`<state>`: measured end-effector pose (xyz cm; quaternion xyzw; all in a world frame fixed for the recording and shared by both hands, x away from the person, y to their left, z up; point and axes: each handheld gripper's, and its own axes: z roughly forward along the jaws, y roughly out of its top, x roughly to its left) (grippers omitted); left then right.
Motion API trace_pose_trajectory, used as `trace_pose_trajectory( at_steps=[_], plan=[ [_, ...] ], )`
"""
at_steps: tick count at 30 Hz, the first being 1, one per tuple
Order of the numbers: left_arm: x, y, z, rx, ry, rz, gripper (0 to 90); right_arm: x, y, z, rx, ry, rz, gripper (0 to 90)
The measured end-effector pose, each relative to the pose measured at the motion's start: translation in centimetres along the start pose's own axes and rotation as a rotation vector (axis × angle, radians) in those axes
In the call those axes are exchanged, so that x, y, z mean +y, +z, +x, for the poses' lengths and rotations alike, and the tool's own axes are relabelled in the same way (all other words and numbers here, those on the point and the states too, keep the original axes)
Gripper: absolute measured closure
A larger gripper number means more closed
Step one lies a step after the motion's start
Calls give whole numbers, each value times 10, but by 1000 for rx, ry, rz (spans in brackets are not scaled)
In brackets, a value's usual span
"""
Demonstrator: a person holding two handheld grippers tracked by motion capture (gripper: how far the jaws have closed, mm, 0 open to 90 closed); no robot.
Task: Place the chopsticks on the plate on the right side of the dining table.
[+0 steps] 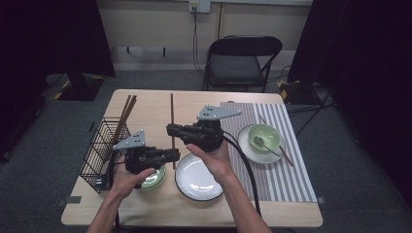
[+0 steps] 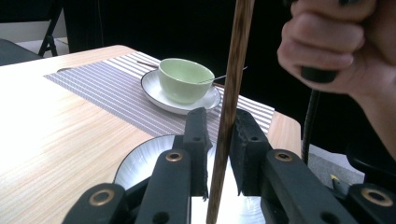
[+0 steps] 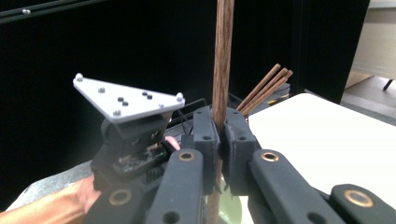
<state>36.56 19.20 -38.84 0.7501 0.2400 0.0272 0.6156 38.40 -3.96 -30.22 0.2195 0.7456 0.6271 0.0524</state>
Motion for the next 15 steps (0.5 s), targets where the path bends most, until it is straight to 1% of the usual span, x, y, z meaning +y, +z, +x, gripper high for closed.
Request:
trace_pose_trajectory(
  at_steps=[1, 2, 3, 4, 5, 6, 10, 11, 12, 13, 14, 15],
  plan=[
    [-1, 1, 0, -10, 2, 9, 774, 2, -2, -1, 0, 7, -14, 854],
    [-1, 1, 0, -10, 2, 9, 771, 3, -3, -1, -3, 7, -16, 854],
    [-2, 2, -1, -6, 15, 27, 771, 3, -4, -2, -1, 5, -13, 855],
    [-2, 2, -1, -6, 15, 27, 775, 3, -4, -2, -1, 5, -13, 855],
    [-3, 4, -2, -17, 18, 25, 815, 3, -4, -3, 4, 10, -11, 854],
    [-3, 4, -2, -17, 18, 25, 835, 3, -4, -3, 4, 10, -11, 854],
    [-5, 6, -3, -18, 28, 23, 848, -1, -2, -3, 8, 11, -15, 845],
    [-5, 5, -3, -22, 22, 12, 848, -4, 0, -3, 11, 15, -6, 826],
    [-5, 5, -2, -24, 14, -5, 848, -4, 0, -3, 11, 15, -6, 826],
    [-2, 2, -1, -19, 10, -21, 848, -8, 3, -4, 15, 23, 5, 826],
    [-2, 2, -1, -19, 10, -21, 848, -8, 3, -4, 15, 23, 5, 826],
    [0, 0, -1, -14, 10, -26, 849, -14, 5, -4, 21, 25, 12, 814]
  ],
)
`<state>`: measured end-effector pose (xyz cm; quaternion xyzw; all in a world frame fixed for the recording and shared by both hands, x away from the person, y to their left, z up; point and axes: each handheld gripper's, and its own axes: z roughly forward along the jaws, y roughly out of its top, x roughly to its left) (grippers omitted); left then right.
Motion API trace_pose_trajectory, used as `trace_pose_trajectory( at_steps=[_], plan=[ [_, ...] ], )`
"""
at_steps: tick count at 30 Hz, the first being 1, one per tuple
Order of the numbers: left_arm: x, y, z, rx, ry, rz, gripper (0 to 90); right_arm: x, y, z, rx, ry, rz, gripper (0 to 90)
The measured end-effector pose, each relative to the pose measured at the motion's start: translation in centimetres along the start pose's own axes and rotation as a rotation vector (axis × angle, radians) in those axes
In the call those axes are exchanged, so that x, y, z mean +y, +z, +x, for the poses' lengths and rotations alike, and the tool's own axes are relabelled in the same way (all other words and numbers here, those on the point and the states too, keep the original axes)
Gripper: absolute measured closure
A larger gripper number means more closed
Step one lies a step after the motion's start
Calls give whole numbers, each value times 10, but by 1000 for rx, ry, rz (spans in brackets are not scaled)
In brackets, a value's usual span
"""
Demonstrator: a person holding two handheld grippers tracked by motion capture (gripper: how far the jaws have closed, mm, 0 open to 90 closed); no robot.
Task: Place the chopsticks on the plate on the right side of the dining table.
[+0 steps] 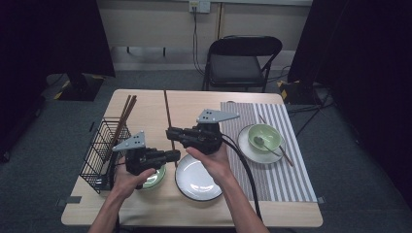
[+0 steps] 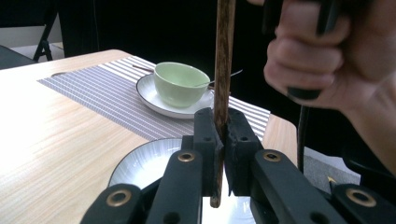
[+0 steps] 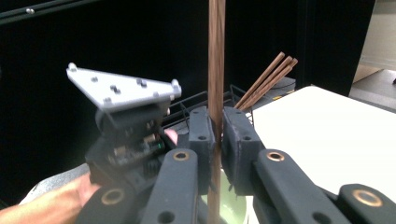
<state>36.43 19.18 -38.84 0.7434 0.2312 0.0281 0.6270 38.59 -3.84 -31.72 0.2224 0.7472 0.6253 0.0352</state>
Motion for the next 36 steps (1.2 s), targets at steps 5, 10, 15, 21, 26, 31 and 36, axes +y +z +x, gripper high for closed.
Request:
trace_pose_trajectory(
  at_steps=[5, 10, 15, 21, 26, 31, 36],
  plan=[
    [1, -1, 0, -3, -4, -11, 848, -6, 5, 1, 8, -2, 24, 827],
    [0, -2, 1, 4, -16, -8, 814, -7, 7, 1, -1, -7, 24, 848],
    [0, 1, 0, -3, -15, 13, 746, -2, 3, 0, -7, -4, 1, 848],
    [-2, 5, -2, -24, -2, 33, 845, 3, -2, 1, -1, -15, -15, 844],
    [0, 3, -2, -12, 6, 34, 848, -6, 3, 0, -17, -17, 22, 786],
    [0, 2, -1, -7, 5, 37, 848, -12, 4, 0, -13, -14, 21, 797],
    [2, -1, -2, -10, 2, 14, 848, -20, 8, 2, -5, -15, 45, 782]
  ],
)
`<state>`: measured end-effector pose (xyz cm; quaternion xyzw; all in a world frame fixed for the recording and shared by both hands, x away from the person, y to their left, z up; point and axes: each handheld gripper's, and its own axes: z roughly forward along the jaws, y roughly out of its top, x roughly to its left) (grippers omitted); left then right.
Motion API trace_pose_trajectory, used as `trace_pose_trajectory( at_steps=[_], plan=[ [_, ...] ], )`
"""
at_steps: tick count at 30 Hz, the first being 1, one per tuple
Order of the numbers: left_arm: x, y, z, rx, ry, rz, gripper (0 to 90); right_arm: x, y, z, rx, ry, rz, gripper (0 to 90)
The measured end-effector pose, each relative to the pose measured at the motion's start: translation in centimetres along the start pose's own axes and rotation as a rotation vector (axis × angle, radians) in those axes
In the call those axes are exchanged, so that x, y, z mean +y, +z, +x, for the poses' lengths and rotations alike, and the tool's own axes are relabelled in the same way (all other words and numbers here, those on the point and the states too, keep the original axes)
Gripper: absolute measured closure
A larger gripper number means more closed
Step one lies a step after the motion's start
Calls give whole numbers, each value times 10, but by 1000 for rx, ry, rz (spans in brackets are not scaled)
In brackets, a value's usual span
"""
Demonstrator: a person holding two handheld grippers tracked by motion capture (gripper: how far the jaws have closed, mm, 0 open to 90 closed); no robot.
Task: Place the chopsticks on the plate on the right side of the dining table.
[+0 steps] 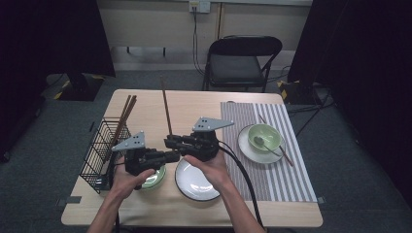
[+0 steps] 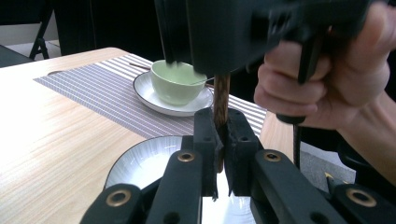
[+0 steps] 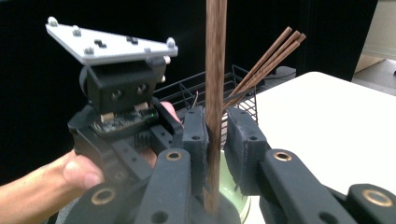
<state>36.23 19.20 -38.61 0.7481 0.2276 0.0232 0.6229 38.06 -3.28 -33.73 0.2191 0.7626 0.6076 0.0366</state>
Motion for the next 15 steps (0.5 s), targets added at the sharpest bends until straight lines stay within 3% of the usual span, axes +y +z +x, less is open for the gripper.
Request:
trace_pose_trajectory(
  at_steps=[8, 15],
  plan=[
    [-1, 0, 2, 5, -7, -6, 841, -3, 1, 0, 2, 2, -5, 839],
    [-2, 2, 2, 3, -24, -4, 749, 0, -2, -3, -8, 10, -21, 844]
  ],
)
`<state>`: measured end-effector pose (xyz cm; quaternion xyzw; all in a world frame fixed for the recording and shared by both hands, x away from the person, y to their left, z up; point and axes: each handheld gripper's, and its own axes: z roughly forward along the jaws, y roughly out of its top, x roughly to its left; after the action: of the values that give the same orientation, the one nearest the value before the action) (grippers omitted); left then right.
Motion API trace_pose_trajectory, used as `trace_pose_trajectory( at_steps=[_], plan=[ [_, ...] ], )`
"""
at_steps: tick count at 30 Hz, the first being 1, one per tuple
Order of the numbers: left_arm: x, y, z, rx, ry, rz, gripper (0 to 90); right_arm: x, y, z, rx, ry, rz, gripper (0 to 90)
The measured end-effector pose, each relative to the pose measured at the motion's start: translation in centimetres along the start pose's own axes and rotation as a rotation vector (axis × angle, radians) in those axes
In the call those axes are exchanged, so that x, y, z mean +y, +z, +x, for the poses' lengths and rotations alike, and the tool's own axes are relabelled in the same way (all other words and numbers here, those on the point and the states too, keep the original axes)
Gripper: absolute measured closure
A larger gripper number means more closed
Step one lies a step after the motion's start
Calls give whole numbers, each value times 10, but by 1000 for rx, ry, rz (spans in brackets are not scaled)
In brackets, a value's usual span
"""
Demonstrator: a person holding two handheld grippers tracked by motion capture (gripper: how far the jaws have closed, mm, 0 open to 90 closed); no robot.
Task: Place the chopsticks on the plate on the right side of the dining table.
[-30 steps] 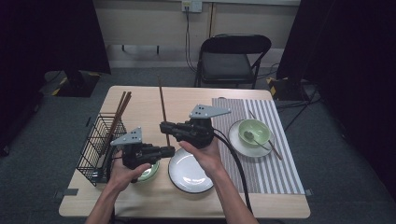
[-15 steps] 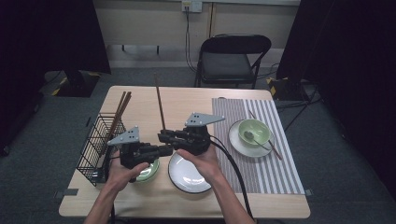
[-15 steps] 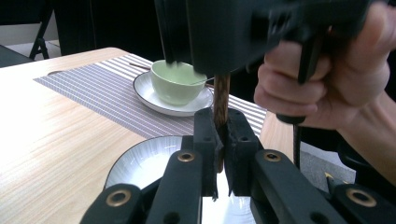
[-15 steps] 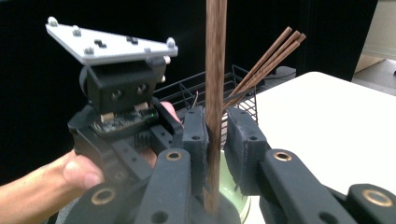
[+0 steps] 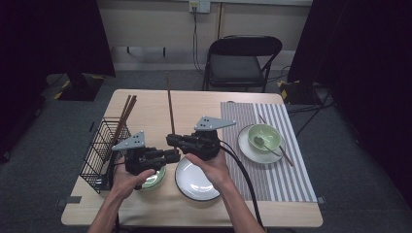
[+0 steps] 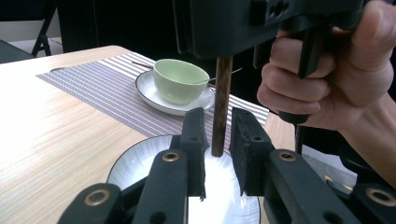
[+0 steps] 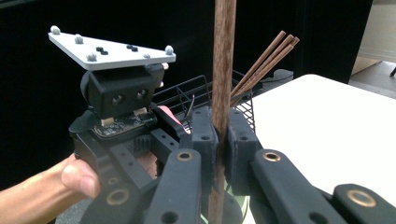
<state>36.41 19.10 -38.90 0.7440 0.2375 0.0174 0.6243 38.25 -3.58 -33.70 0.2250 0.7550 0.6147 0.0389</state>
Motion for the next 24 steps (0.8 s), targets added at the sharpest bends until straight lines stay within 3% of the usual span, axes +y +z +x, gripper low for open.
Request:
trace_pose_trajectory(
  at_steps=[5, 10, 21, 24],
  plan=[
    [-2, 2, 0, -3, 24, 28, 846, 1, -2, 1, 1, -11, -3, 844],
    [-2, 3, -3, -9, 33, 29, 850, 0, -3, 2, 2, -7, -9, 842],
    [-2, 3, -1, -7, 11, 21, 848, -6, -4, 1, -3, -14, -20, 843],
    [-2, 3, -1, 8, 24, 23, 797, -5, -5, 0, -1, -11, -16, 844]
  ],
)
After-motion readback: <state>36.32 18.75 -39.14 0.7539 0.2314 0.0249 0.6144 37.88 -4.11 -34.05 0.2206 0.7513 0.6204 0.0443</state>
